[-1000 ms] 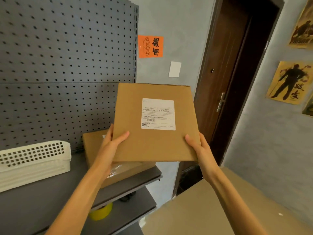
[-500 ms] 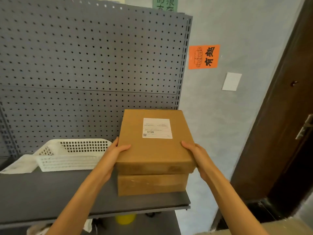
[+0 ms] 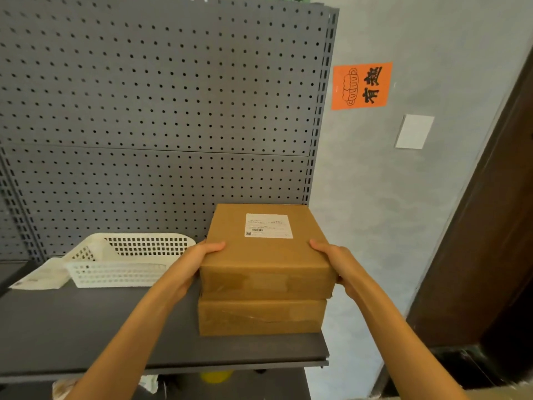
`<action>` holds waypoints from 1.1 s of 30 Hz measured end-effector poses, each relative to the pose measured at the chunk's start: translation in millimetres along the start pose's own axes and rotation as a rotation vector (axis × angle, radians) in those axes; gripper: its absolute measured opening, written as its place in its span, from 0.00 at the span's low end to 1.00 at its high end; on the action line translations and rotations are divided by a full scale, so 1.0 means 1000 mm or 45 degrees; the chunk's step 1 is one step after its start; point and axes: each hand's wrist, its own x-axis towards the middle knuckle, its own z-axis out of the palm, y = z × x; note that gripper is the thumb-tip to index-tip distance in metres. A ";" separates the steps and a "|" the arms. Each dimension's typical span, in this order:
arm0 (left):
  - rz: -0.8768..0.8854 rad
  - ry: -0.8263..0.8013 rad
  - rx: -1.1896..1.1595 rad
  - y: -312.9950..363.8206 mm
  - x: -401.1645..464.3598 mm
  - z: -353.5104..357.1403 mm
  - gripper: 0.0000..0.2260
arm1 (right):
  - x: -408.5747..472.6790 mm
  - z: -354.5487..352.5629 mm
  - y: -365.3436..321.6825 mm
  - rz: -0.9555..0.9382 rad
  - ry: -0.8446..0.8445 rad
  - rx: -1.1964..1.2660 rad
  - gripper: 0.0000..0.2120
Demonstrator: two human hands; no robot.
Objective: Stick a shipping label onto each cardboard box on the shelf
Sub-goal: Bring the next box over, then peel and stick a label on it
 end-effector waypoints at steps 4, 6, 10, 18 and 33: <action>0.014 0.031 -0.016 -0.003 0.000 0.003 0.15 | 0.003 0.000 0.002 0.006 -0.008 -0.021 0.24; 0.018 0.037 -0.025 -0.002 -0.001 0.005 0.15 | 0.003 0.001 0.002 0.007 -0.011 -0.018 0.25; -0.002 0.045 -0.010 -0.002 -0.002 0.003 0.15 | 0.000 -0.002 -0.002 0.038 -0.069 -0.011 0.27; 0.054 0.095 0.308 0.013 0.001 -0.006 0.27 | -0.006 -0.009 -0.012 -0.119 -0.049 -0.225 0.36; 0.508 0.658 1.740 0.036 -0.063 -0.101 0.21 | -0.060 0.071 -0.058 -1.030 0.099 -1.284 0.27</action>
